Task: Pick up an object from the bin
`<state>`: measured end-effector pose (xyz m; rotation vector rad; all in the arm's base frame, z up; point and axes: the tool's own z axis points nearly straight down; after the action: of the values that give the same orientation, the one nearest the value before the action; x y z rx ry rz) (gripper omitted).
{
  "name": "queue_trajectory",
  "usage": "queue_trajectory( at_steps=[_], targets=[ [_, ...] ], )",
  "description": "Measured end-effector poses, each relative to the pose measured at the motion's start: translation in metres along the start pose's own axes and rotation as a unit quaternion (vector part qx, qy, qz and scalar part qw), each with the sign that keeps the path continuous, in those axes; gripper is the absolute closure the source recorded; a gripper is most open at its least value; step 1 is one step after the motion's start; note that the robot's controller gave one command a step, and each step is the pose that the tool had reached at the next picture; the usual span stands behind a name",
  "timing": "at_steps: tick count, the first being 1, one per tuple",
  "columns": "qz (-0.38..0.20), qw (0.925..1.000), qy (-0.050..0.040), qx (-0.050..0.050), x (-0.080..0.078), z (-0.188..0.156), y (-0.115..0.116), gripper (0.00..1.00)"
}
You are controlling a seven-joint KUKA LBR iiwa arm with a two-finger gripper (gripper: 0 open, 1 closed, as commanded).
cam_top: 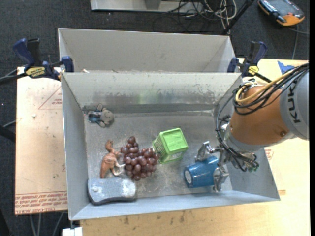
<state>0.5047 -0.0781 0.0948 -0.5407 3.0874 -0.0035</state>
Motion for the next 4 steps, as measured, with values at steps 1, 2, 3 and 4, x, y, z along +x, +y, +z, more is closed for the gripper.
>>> queue_trajectory(
  at_steps=[1, 2, 3, 4],
  targets=[
    [0.0, 1.0, 0.0, 0.0, 0.0, 0.0, 0.0, 1.0],
    [0.0, 1.0, 0.0, 0.0, 0.0, 0.0, 0.0, 1.0],
    [0.0, 1.0, 0.0, 0.0, 0.0, 0.0001, 0.0, 1.0],
    [0.0, 1.0, 0.0, 0.0, -0.0001, 0.0001, 0.0, 1.0]
  ],
)
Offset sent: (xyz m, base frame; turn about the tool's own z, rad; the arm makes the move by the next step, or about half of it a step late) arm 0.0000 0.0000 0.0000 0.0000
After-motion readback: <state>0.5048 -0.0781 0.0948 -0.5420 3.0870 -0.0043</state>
